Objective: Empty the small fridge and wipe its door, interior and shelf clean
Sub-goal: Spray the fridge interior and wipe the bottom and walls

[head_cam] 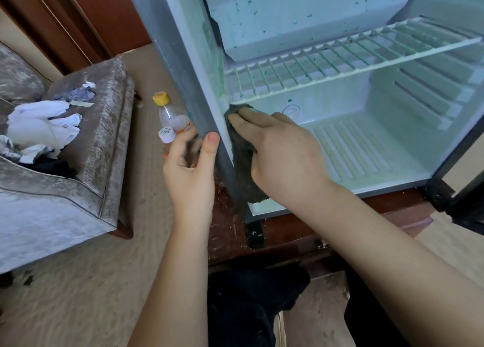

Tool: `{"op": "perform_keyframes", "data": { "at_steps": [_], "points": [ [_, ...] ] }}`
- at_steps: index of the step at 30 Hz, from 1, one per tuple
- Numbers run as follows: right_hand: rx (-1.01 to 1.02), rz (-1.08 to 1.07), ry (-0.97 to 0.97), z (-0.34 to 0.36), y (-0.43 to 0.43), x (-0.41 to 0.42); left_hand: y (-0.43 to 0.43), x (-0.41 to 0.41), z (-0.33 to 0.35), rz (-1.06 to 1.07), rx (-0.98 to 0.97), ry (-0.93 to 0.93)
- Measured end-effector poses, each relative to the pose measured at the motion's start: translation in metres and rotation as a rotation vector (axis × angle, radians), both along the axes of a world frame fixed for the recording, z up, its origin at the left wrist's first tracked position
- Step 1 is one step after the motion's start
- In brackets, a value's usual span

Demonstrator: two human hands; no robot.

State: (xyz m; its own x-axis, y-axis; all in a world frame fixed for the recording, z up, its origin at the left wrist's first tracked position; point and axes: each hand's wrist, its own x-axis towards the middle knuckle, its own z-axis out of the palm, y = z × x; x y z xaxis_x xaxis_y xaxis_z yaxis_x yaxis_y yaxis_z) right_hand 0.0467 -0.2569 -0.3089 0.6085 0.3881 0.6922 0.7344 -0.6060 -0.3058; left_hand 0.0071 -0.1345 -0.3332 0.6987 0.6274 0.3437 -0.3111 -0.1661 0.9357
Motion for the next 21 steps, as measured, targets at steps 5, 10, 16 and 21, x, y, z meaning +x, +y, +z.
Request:
{"op": "perform_keyframes", "data": {
  "at_steps": [5,10,16,21],
  "points": [
    [-0.064,0.041,0.171,-0.015,-0.011,0.000,-0.005,-0.004,0.004,0.034,0.005,0.042],
    [-0.130,0.125,0.539,-0.062,-0.021,0.007,-0.011,-0.012,0.000,0.170,0.081,0.056],
    [0.125,-0.012,0.556,-0.074,-0.076,0.025,-0.047,-0.021,-0.010,0.102,0.563,-0.042],
    [0.278,-0.014,0.447,-0.069,-0.121,0.032,-0.088,0.029,-0.032,-0.407,0.683,0.429]
  ]
}}
